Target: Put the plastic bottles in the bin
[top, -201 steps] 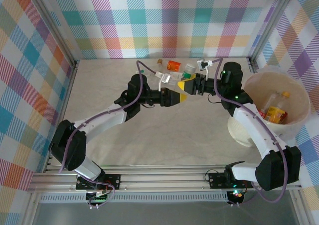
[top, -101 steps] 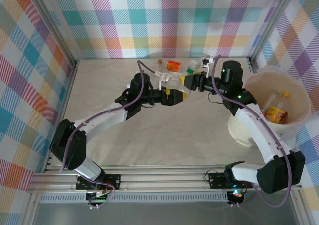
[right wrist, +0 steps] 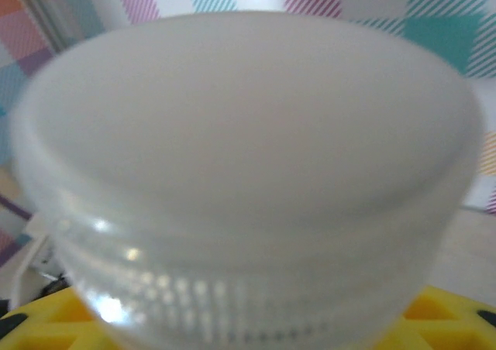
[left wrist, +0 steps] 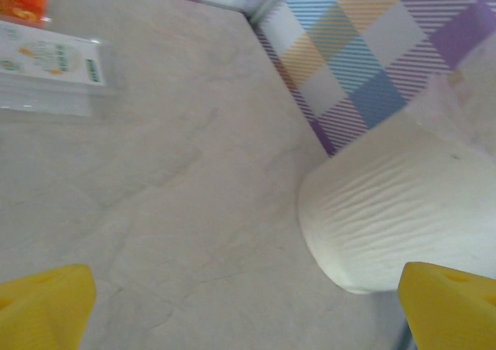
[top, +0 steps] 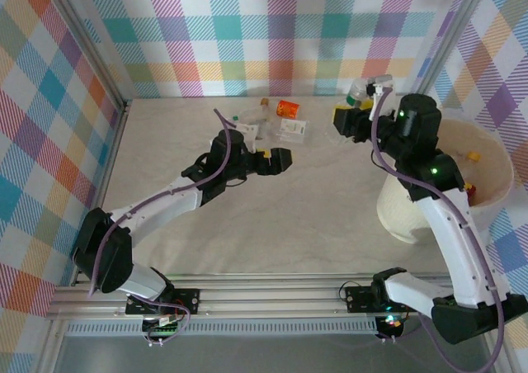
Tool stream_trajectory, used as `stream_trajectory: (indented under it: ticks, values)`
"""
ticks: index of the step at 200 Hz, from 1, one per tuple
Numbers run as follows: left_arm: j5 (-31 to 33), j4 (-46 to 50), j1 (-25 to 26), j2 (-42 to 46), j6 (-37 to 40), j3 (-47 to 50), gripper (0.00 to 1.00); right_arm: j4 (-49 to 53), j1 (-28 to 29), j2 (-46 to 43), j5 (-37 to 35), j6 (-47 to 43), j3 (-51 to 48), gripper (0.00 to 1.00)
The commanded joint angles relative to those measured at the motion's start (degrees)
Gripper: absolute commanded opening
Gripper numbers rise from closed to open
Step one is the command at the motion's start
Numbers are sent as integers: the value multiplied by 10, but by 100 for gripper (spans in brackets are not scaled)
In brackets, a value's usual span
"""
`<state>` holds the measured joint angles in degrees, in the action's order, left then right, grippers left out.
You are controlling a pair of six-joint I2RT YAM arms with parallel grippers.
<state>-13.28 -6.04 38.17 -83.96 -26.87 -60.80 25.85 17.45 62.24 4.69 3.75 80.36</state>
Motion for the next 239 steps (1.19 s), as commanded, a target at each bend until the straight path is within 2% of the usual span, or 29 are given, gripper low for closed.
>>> stream_trajectory:
  ticks: [1, 16, 39, 54, 72, 88, 110, 125, 153, 175, 200, 228, 239]
  values:
    - [62, 15, -1, 23, 12, 11, 100, 0, 1, -27, -78, -71, 17, 30]
    - [68, 20, -2, 22, 12, 10, 100, 0, 1, -29, -123, -99, 33, 31]
    - [76, 27, -2, 20, 11, 10, 100, 55, -9, -8, -257, -131, 80, 31]
    - [83, 30, -3, 19, 10, 11, 100, 127, -38, 13, -278, -127, 129, 30]
    - [91, 35, -3, 13, 9, 7, 100, 167, -86, 21, -277, -119, 154, 30]
    - [91, 41, -3, 8, 9, 3, 100, 214, -166, 27, -247, -99, 177, 30]
    - [90, 43, -4, 1, 9, -1, 100, 295, -285, 53, -150, -60, 211, 29]
    - [90, 45, -5, -6, 8, -5, 100, 376, -330, 96, -104, -52, 259, 30]
    - [79, 54, -11, -25, 10, -25, 100, 458, -347, 147, -99, -39, 291, 31]
    - [72, 68, -16, -35, 15, -40, 100, 477, -351, 158, -99, -35, 277, 32]
    - [70, 76, -24, -35, 15, -40, 100, 498, -360, 172, -60, -40, 273, 39]
    - [72, 71, -28, -28, 11, -26, 100, 483, -364, 177, -5, -28, 255, 61]
    - [74, 65, -30, -22, 6, -19, 100, 485, -365, 182, 3, -24, 259, 73]
